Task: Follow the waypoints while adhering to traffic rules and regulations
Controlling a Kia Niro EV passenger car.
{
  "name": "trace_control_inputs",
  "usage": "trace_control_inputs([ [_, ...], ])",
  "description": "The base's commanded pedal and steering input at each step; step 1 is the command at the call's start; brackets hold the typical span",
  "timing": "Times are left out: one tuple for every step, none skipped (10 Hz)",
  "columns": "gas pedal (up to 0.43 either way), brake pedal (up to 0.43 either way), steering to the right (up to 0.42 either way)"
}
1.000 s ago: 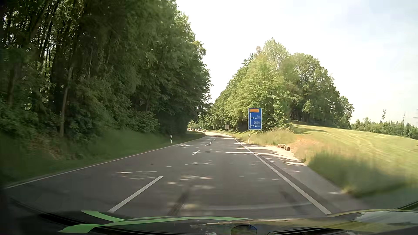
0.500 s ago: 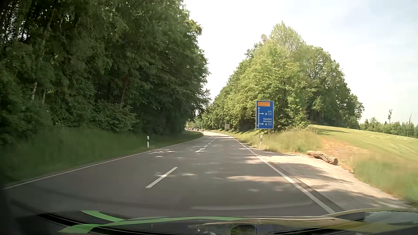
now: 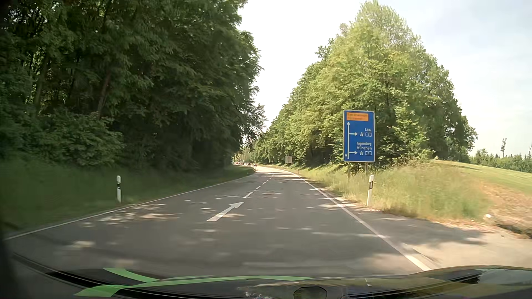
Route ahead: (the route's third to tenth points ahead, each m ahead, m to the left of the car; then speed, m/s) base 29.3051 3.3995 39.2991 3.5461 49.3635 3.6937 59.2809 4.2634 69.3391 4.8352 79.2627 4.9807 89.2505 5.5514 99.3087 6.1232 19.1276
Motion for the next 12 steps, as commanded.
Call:
trace_control_inputs([
  [0.059, 0.0, 0.0],
  [0.059, 0.0, 0.0],
  [0.059, 0.0, 0.0],
  [0.059, 0.0, 0.0],
  [0.059, 0.0, 0.0],
  [0.059, 0.0, 0.0],
  [0.059, 0.0, -0.001],
  [0.059, 0.0, -0.001],
  [0.047, 0.0, -0.002],
  [0.047, 0.0, -0.002],
  [0.039, 0.0, -0.002],
  [0.039, 0.0, -0.003],
])
